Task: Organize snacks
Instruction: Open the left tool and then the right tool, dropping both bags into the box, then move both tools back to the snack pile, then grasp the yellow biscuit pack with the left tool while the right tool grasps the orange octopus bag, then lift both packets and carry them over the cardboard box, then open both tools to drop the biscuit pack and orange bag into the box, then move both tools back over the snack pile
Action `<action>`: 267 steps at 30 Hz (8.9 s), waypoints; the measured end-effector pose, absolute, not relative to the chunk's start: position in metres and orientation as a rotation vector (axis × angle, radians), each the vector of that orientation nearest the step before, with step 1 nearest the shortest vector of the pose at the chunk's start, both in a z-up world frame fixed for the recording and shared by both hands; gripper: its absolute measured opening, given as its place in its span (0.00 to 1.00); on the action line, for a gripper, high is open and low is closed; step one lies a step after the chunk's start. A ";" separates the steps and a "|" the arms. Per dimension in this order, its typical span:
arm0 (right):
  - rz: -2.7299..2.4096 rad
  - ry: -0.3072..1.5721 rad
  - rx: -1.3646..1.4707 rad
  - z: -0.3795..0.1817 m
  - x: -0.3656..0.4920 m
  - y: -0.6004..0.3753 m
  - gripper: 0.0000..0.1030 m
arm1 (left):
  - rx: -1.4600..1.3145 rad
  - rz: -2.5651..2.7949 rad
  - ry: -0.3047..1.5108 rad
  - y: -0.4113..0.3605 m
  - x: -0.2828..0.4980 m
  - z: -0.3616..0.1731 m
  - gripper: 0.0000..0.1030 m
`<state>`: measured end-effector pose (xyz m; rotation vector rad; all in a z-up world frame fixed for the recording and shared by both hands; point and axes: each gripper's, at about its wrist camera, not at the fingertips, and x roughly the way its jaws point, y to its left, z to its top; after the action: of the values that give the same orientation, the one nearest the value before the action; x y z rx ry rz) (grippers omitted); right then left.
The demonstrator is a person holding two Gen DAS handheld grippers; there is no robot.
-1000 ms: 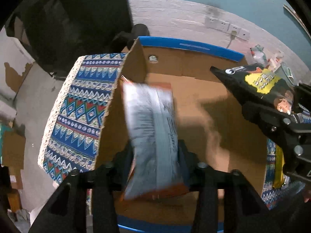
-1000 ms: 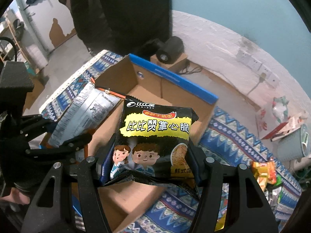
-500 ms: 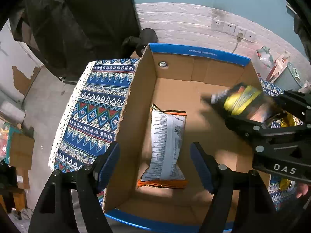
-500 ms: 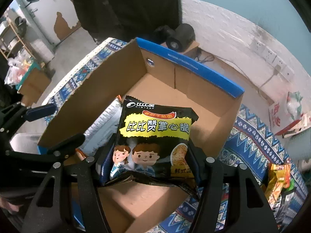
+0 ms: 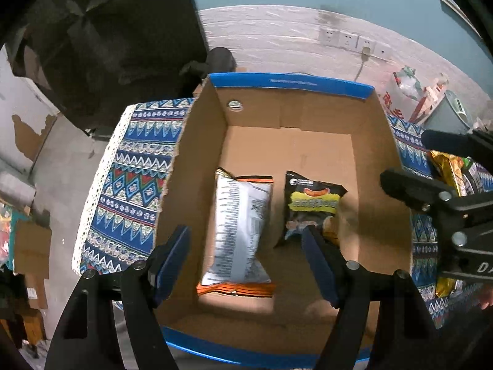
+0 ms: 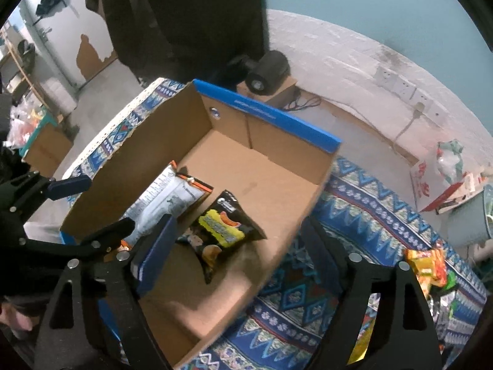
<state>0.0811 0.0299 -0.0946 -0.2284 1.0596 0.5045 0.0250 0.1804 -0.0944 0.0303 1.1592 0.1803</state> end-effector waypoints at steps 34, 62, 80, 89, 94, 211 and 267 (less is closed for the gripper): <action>0.087 1.039 -0.127 -0.070 0.018 -0.195 0.83 | 0.168 -0.115 1.155 0.010 0.030 -0.082 0.74; -0.266 1.195 0.234 -0.133 -0.045 -0.350 0.83 | 0.353 -0.240 1.219 -0.100 0.024 -0.124 0.74; -0.263 1.332 0.254 -0.193 -0.018 -0.343 0.83 | 0.196 -0.214 1.314 -0.102 0.056 -0.152 0.74; -0.200 1.329 0.052 -0.205 -0.006 -0.325 0.51 | 0.146 -0.228 1.329 -0.123 0.071 -0.157 0.78; -0.209 1.300 0.004 -0.197 -0.003 -0.330 0.45 | 0.120 -0.228 1.346 -0.136 0.081 -0.167 0.78; 0.374 1.037 -0.286 -0.073 0.079 0.012 0.43 | -0.073 0.108 1.082 0.190 0.029 -0.093 0.30; 0.343 0.975 -0.277 -0.068 0.068 -0.030 0.79 | -0.041 0.134 1.038 0.156 0.035 -0.053 0.67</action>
<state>0.0676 -0.0301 -0.0681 -0.2767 0.9750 0.3430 0.0354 0.1557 -0.0534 -0.0415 1.0381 0.1337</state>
